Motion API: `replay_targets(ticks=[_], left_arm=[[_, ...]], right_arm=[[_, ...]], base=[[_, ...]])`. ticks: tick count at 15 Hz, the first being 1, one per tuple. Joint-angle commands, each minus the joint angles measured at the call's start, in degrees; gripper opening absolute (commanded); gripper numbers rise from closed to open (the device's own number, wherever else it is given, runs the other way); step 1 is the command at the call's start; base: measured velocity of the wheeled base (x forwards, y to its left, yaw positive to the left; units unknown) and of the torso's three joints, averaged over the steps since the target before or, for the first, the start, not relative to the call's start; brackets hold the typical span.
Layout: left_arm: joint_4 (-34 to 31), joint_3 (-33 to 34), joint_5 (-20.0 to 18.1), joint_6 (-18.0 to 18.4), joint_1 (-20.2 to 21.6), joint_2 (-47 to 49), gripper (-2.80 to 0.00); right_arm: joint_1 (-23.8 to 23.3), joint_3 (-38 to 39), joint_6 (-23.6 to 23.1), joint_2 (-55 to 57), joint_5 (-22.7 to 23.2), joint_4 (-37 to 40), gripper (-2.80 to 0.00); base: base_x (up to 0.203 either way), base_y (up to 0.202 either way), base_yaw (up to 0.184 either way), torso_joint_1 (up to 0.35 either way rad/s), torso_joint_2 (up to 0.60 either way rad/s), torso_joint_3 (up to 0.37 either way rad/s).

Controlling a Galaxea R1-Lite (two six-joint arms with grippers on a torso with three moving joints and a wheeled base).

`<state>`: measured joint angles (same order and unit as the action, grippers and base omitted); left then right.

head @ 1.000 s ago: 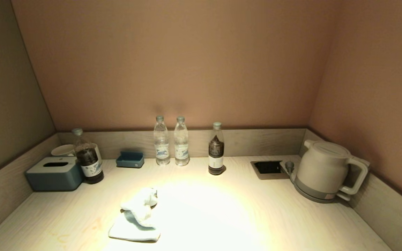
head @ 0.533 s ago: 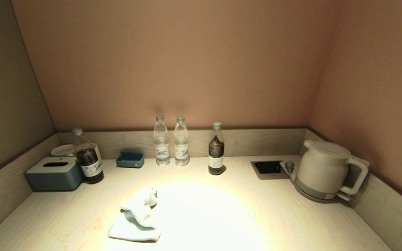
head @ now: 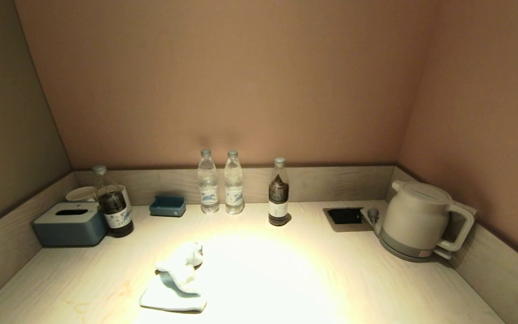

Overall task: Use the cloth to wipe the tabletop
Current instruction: Sweep the stains on the table

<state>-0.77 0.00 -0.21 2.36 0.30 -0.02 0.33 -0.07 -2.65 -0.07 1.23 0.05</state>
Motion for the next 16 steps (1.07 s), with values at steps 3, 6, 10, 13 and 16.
replay_targets(ticks=[3, 6, 10, 13, 16], left_arm=[[-0.01, -0.04, -0.10, 0.03, 0.05, 0.02, -2.80], [-1.59, -0.62, -0.40, 1.58, 0.05, 0.11, -2.80], [-3.34, -6.43, -1.24, 0.65, 0.05, 3.66, -2.80], [-3.82, -10.65, -5.94, -4.25, 0.05, 16.39, -2.80], [-3.95, -16.35, -14.02, -10.51, 0.05, 38.52, -2.80]], right_arm=[[0.02, 0.04, 0.01, 0.07, 0.00, -0.05, -2.80], [0.02, 0.07, 0.01, 0.07, 0.00, -0.02, -2.80], [0.02, 0.07, 0.01, 0.07, 0.00, -0.02, -2.80], [0.02, 0.07, 0.01, 0.07, 0.00, -0.03, -2.80], [0.02, 0.07, 0.01, 0.07, 0.00, -0.05, -2.80]], base=[[0.000, 0.000, 0.000, 0.000, 0.00, 0.000], [0.000, 0.000, 0.000, 0.000, 0.00, 0.000], [0.000, 0.000, 0.000, 0.000, 0.00, 0.000], [0.000, 0.000, 0.000, 0.000, 0.00, 0.000], [0.000, 0.000, 0.000, 0.000, 0.00, 0.000]])
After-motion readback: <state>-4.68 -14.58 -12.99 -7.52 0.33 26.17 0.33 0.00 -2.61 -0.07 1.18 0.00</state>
